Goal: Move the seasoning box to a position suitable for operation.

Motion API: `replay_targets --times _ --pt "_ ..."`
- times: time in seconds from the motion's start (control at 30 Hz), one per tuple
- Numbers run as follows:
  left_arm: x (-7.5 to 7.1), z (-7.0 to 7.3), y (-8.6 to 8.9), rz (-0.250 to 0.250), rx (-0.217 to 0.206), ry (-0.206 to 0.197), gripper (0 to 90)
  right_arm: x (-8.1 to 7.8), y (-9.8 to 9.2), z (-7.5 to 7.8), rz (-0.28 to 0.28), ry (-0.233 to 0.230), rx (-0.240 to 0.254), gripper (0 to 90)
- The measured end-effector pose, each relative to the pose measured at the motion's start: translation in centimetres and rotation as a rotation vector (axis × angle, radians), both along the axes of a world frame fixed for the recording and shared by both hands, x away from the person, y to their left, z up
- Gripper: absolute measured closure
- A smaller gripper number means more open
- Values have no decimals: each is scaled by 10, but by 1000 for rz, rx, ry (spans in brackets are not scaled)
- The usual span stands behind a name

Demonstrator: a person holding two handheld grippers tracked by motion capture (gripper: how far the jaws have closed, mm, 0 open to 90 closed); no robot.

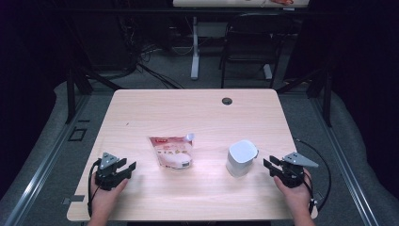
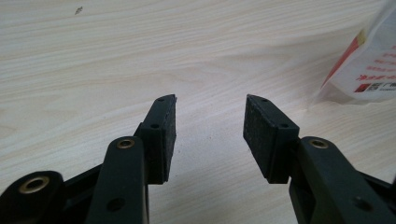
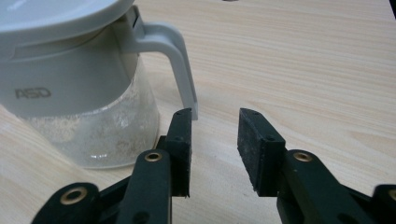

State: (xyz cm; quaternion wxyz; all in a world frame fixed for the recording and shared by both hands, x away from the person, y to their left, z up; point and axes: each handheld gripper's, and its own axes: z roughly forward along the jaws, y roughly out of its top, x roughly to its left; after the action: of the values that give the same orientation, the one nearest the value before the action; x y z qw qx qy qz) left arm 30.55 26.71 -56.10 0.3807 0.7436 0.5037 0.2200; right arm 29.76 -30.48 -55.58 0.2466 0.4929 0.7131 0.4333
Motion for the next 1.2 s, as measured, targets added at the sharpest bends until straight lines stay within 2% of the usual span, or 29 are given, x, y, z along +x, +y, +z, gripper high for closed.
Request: replay_targets --times 0.03,0.1,0.2,0.27,0.3,0.33,0.4,0.5,0.77,0.97,1.1,1.2 --pt "-1 0 0 -3 1 -1 540 1 0 0 -5 -3 9 646" --pt "-2 0 1 -7 1 -2 540 3 0 1 -26 -11 -11 621" --pt "-4 1 2 -9 1 -9 540 8 2 2 -19 -25 -15 603" --pt "-4 1 2 -4 4 -11 539 9 2 2 -14 -22 -14 605" --pt "-4 1 3 4 1 -11 539 12 4 0 18 -6 2 617" --pt "-4 1 3 4 1 -11 539 12 4 0 18 -6 2 617" --pt "-2 0 5 2 -26 17 539 14 7 -2 44 4 -4 620" --pt "-1 -2 5 1 -34 29 559 15 9 -1 48 -7 -7 623" --pt "-4 -2 5 -12 -31 23 578 25 17 -1 59 2 -11 703" --pt "-6 -2 7 1 -36 17 580 31 27 1 77 -17 -43 704" --pt "-7 -2 8 0 -34 20 583 33 28 -1 84 -5 -52 788" --pt "-7 -1 8 1 -33 19 582 33 28 0 88 -3 -48 808"
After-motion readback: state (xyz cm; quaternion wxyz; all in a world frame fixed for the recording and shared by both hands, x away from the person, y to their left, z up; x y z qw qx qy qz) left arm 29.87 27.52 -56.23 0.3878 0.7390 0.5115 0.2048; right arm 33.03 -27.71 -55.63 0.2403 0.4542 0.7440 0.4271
